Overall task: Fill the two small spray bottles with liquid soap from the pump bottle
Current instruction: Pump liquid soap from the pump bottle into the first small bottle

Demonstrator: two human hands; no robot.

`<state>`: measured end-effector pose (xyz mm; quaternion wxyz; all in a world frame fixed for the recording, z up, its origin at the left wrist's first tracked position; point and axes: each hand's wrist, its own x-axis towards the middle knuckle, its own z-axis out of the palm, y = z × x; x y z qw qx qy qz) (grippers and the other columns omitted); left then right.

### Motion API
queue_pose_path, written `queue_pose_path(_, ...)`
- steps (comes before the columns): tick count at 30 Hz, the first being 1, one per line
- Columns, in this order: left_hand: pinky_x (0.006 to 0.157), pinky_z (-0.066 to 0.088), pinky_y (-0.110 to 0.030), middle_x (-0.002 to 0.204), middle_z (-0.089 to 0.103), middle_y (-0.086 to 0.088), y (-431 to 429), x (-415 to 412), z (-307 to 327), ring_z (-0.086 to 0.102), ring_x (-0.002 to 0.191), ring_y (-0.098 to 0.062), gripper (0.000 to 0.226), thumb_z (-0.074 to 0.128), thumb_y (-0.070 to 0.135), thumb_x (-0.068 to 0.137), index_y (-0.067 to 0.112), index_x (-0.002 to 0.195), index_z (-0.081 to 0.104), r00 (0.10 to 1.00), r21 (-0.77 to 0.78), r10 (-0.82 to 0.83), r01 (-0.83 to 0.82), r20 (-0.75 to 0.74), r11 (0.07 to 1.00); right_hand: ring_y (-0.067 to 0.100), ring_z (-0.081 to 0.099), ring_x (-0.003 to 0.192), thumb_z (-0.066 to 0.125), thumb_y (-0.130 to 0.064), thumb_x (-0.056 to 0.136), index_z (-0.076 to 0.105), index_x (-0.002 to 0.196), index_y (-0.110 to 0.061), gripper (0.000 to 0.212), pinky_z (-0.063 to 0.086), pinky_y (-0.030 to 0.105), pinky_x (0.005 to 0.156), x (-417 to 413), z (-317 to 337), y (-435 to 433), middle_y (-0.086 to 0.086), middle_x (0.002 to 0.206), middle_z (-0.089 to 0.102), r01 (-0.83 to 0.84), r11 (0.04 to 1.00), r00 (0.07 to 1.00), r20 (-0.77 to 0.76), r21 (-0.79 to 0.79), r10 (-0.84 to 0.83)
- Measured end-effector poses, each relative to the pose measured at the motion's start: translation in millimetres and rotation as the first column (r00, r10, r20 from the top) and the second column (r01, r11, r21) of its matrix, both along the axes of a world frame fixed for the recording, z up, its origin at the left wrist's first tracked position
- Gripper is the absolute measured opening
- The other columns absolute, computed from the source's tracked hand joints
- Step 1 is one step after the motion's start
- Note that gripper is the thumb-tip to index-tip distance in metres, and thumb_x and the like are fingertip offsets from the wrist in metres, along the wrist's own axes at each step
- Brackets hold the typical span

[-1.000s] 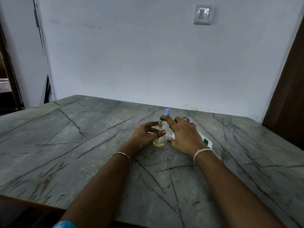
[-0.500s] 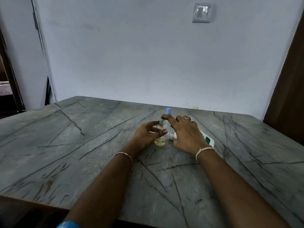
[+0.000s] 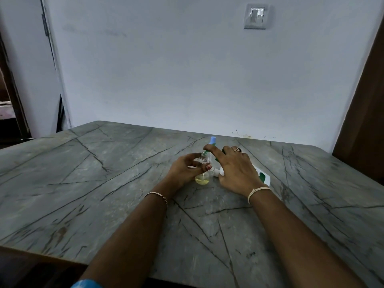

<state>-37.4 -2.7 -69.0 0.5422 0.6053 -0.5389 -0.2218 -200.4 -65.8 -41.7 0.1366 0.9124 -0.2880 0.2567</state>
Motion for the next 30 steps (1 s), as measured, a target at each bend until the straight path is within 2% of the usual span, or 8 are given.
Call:
queue_pose_path(3, 0.094, 0.052, -0.047, 0.104, 0.070, -0.003, 0.0, 0.7, -0.5, 0.066, 0.101, -0.019, 0.051, 0.080, 0.048, 0.064, 0.043, 0.108, 0.055, 1.000, 0.005, 0.004, -0.004, -0.017, 1.000, 0.026, 0.049, 0.103, 0.064, -0.024, 0.076, 0.018, 0.140, -0.039, 0.080, 0.044, 0.041, 0.087, 0.9, 1.9, 0.7, 0.004, 0.106, 0.052, -0.003, 1.000, 1.000, 0.006, 0.024, 0.003)
queue_pose_path(7, 0.094, 0.052, -0.048, 0.107, 0.070, -0.007, -0.7, 0.9, -0.1, 0.066, 0.102, -0.021, 0.053, 0.080, 0.044, 0.069, 0.042, 0.114, 0.053, 1.000, 0.014, 0.006, -0.006, -0.006, 1.000, 0.028, 0.050, 0.104, 0.065, -0.020, 0.074, 0.025, 0.136, -0.034, 0.075, 0.044, 0.042, 0.087, 6.3, 2.0, 0.3, 0.004, 0.107, 0.053, 0.003, 0.999, 1.000, 0.031, 0.039, -0.004)
queue_pose_path(10, 0.094, 0.052, -0.047, 0.110, 0.069, -0.008, 0.0, 0.2, 0.7, 0.065, 0.104, -0.021, 0.052, 0.079, 0.040, 0.073, 0.038, 0.118, 0.053, 1.000, 0.018, 0.003, -0.003, 0.006, 1.000, 0.028, 0.050, 0.105, 0.066, -0.022, 0.075, 0.023, 0.137, -0.035, 0.077, 0.044, 0.043, 0.089, 6.5, 1.4, -0.3, 0.005, 0.109, 0.053, 0.006, 0.999, 1.000, 0.027, 0.035, -0.007)
queue_pose_path(12, 0.094, 0.052, -0.047, 0.108, 0.069, -0.006, 0.4, -0.6, 0.7, 0.066, 0.103, -0.019, 0.046, 0.078, 0.040, 0.073, 0.040, 0.112, 0.054, 1.000, 0.012, 0.004, -0.004, 0.002, 1.000, 0.026, 0.050, 0.106, 0.067, -0.024, 0.076, 0.018, 0.138, -0.038, 0.081, 0.045, 0.043, 0.090, 4.2, 0.8, -0.4, 0.005, 0.110, 0.053, 0.007, 1.000, 1.000, 0.015, 0.011, -0.007)
queue_pose_path(15, 0.092, 0.053, -0.047, 0.104, 0.071, -0.003, -0.7, 0.4, -0.9, 0.067, 0.099, -0.018, 0.053, 0.081, 0.057, 0.060, 0.047, 0.106, 0.054, 1.000, 0.011, 0.016, -0.016, 0.001, 1.000, 0.026, 0.050, 0.106, 0.066, -0.024, 0.077, 0.016, 0.142, -0.040, 0.084, 0.045, 0.042, 0.090, 1.5, 0.2, 0.2, 0.006, 0.110, 0.054, 0.007, 1.000, 1.000, 0.004, -0.007, -0.007)
queue_pose_path(21, 0.093, 0.053, -0.047, 0.104, 0.071, -0.004, -2.1, 2.0, -2.4, 0.067, 0.099, -0.018, 0.046, 0.080, 0.054, 0.062, 0.048, 0.100, 0.057, 1.000, 0.012, 0.012, -0.012, 0.001, 1.000, 0.027, 0.049, 0.104, 0.066, -0.021, 0.075, 0.022, 0.137, -0.038, 0.078, 0.044, 0.043, 0.088, 2.9, 2.1, 0.4, 0.005, 0.106, 0.053, -0.007, 1.000, 1.000, 0.029, 0.029, 0.006)
queue_pose_path(25, 0.093, 0.053, -0.047, 0.104, 0.071, -0.003, -3.3, 2.9, -3.2, 0.067, 0.099, -0.018, 0.053, 0.078, 0.049, 0.067, 0.040, 0.115, 0.057, 1.000, 0.023, 0.015, -0.015, 0.017, 1.000, 0.026, 0.049, 0.104, 0.068, -0.021, 0.074, 0.024, 0.133, -0.037, 0.076, 0.045, 0.042, 0.088, 5.3, 2.8, -0.2, 0.004, 0.106, 0.053, -0.009, 0.999, 0.999, 0.048, 0.044, 0.007)
queue_pose_path(30, 0.093, 0.052, -0.049, 0.104, 0.071, -0.003, -1.1, 2.3, -2.5, 0.067, 0.101, -0.019, 0.048, 0.079, 0.052, 0.065, 0.047, 0.106, 0.054, 1.000, 0.023, 0.018, -0.018, 0.006, 1.000, 0.026, 0.049, 0.105, 0.066, -0.023, 0.077, 0.021, 0.139, -0.039, 0.079, 0.044, 0.042, 0.089, 3.4, 0.3, -0.5, 0.005, 0.108, 0.053, -0.005, 1.000, 1.000, 0.021, 0.019, 0.004)
